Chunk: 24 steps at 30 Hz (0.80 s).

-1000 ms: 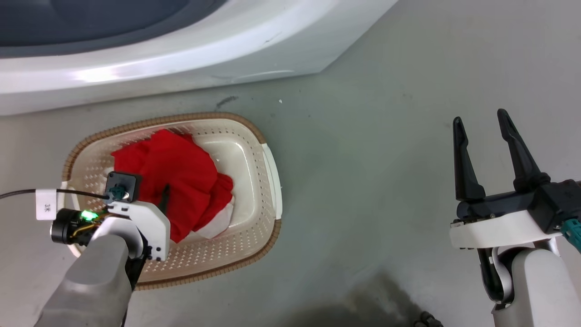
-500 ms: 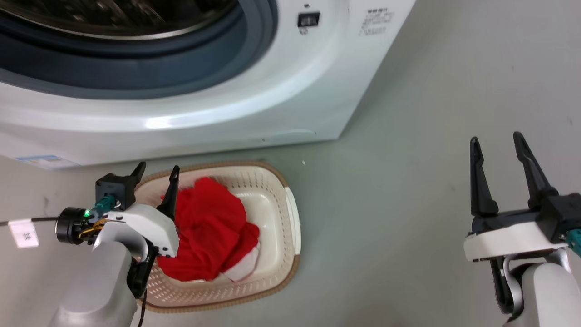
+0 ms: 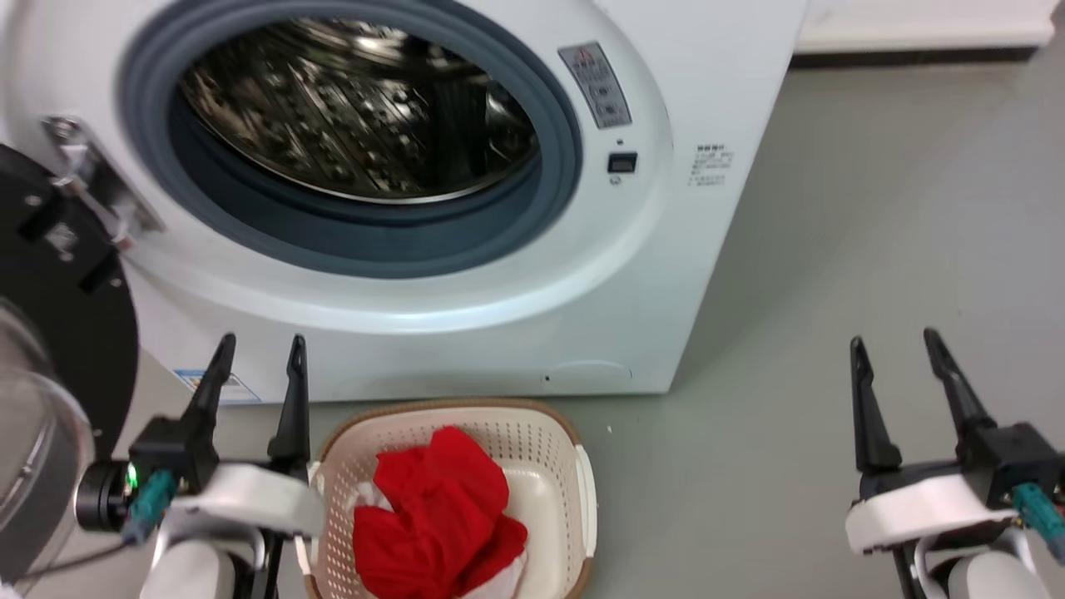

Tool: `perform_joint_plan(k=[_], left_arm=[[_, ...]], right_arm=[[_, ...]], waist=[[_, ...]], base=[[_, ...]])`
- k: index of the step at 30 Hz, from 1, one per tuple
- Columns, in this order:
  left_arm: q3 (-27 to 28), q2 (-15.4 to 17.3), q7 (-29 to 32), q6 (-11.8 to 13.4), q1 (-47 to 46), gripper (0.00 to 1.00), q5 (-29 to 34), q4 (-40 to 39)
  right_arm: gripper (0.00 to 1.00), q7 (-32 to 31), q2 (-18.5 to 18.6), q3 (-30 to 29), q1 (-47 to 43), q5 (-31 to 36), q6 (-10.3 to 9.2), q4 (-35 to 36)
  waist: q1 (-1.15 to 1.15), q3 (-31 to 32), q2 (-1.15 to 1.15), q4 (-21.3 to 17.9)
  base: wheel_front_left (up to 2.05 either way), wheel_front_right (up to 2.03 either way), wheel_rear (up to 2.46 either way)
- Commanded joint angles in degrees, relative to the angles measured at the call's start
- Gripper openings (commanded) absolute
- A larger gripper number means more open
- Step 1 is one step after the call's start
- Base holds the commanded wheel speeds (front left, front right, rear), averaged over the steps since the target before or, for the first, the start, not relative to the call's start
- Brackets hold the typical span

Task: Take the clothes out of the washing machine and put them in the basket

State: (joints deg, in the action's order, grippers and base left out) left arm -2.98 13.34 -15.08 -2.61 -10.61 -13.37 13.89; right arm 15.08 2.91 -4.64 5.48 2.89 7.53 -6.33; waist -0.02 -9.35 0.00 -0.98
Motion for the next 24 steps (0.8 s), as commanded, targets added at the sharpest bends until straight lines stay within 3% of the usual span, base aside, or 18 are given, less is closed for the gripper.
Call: perform_joint_plan(k=[1,12,24], left_arm=[[0.6,-0.8,-0.1,-0.2,2.0,1.00,1.1,-1.4],[5.7,-6.9,-0.1,-1.6,15.2,1.00,6.6,-10.5],[5.9,-9.3,-0.1,-2.4,18.6,1.00,9.8,-11.4]], right_arm=[[1.00,0.1,0.0,0.2,-1.4,-0.4,-0.08,-0.3],[1.00,0.1,0.0,1.5,-7.5,-2.1,-0.08,-0.3],[1.00,0.1,0.0,1.2,-10.5,-2.8,-0.08,-0.1]], waist=[[0.02,3.4,0.00,1.8],[0.02,8.8,0.00,1.7],[0.02,10.5,0.00,0.1]], base=[[0.00,0.00,0.00],[0.00,0.00,0.00],[0.00,0.00,0.00]])
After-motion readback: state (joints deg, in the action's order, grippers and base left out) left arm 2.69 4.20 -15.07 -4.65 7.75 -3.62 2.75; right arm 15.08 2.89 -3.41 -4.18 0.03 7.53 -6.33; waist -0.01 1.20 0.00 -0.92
